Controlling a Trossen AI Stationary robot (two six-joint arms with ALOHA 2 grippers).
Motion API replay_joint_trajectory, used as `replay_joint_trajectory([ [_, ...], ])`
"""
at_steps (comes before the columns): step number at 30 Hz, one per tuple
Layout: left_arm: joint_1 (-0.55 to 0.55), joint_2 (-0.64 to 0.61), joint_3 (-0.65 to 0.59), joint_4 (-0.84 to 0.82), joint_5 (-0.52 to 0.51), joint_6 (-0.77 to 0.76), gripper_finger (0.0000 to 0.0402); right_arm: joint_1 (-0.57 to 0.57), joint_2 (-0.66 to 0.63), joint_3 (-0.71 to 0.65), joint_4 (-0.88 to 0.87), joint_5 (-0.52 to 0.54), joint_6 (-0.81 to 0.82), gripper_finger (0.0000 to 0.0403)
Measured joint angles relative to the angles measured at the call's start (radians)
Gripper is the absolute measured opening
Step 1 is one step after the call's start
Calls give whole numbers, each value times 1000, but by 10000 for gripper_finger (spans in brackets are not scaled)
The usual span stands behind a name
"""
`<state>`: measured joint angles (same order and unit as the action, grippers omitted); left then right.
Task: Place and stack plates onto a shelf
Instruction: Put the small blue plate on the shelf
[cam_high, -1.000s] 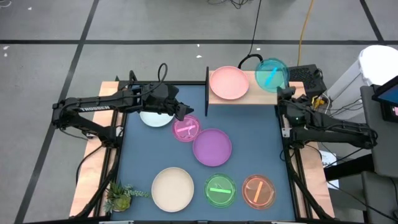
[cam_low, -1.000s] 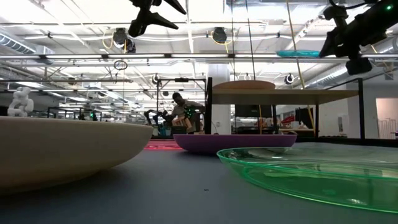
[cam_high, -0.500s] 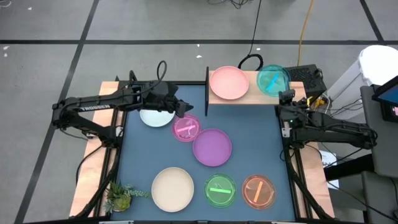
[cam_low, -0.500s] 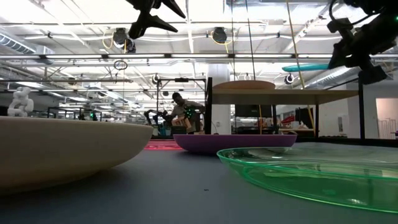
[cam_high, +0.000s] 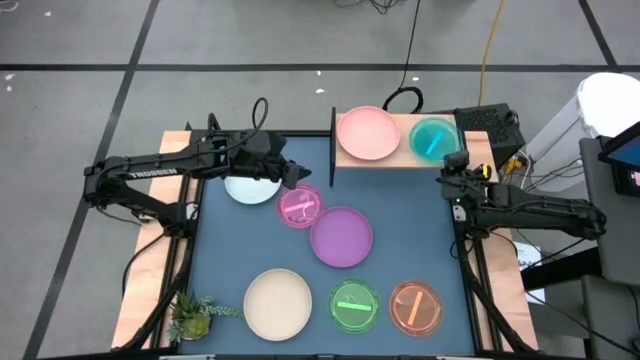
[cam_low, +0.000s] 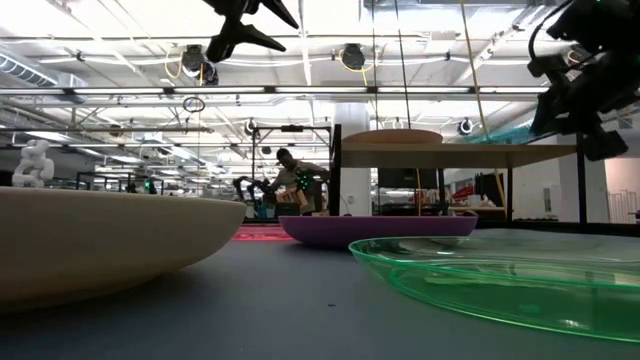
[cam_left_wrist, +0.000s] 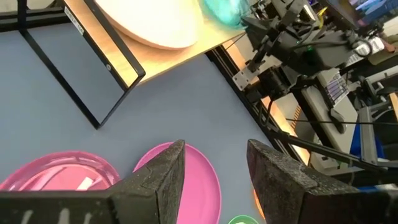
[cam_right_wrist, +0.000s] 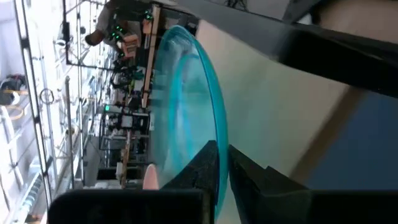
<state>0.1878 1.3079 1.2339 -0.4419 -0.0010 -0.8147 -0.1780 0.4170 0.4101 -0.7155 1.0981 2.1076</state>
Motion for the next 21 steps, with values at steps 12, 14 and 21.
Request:
replay_joint_trajectory([
  [12, -24, 0, 0, 1, 0, -11, 177, 0, 0, -65, 128, 1, -5, 80],
  [14, -25, 0, 0, 1, 0, -11, 177, 0, 0, -65, 136, 6, -7, 92],
  [21, -25, 0, 0, 1, 0, -10, 177, 0, 0, -65, 152, 28, -68, 141],
])
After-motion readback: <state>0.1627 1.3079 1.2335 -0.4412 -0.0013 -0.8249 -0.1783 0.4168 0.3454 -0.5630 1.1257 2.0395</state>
